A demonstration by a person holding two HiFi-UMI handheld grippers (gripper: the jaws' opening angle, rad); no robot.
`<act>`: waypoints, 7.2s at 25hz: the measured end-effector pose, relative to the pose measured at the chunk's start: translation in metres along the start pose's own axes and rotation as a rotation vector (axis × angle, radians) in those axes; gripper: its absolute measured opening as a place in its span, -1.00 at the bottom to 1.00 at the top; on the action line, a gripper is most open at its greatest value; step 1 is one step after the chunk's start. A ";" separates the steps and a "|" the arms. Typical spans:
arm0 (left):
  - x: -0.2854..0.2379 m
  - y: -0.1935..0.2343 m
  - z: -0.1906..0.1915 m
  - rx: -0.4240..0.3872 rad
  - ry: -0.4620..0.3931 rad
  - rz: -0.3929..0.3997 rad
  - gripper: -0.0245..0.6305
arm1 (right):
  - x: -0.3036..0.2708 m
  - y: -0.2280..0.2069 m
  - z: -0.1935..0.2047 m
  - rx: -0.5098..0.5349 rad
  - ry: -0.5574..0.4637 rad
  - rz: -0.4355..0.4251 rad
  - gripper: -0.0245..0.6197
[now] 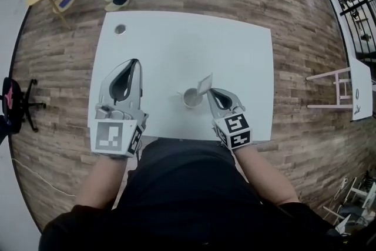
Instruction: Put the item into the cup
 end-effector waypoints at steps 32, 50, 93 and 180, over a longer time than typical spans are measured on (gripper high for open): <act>0.026 0.011 0.014 0.033 0.055 -0.077 -0.91 | -0.021 0.030 0.025 0.038 0.097 -0.114 -0.90; 0.030 0.016 0.022 0.050 0.093 -0.082 -0.91 | -0.028 0.028 0.035 0.028 0.138 -0.096 -0.90; 0.004 0.030 0.035 0.070 0.112 -0.013 -0.91 | -0.035 0.023 0.045 0.035 0.203 0.007 -0.89; -0.008 0.054 0.020 0.039 -0.068 0.057 -0.91 | 0.056 -0.044 -0.058 -0.057 -0.462 0.488 -0.92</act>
Point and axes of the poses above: the fingertips, and each gripper's own axes: x backward along the fingers, y to its left, z out of its underside, the point moved 8 cm from there along x, backward along the fingers, and after that the axes turned 10 degrees about -x, right-handed, at the moved point
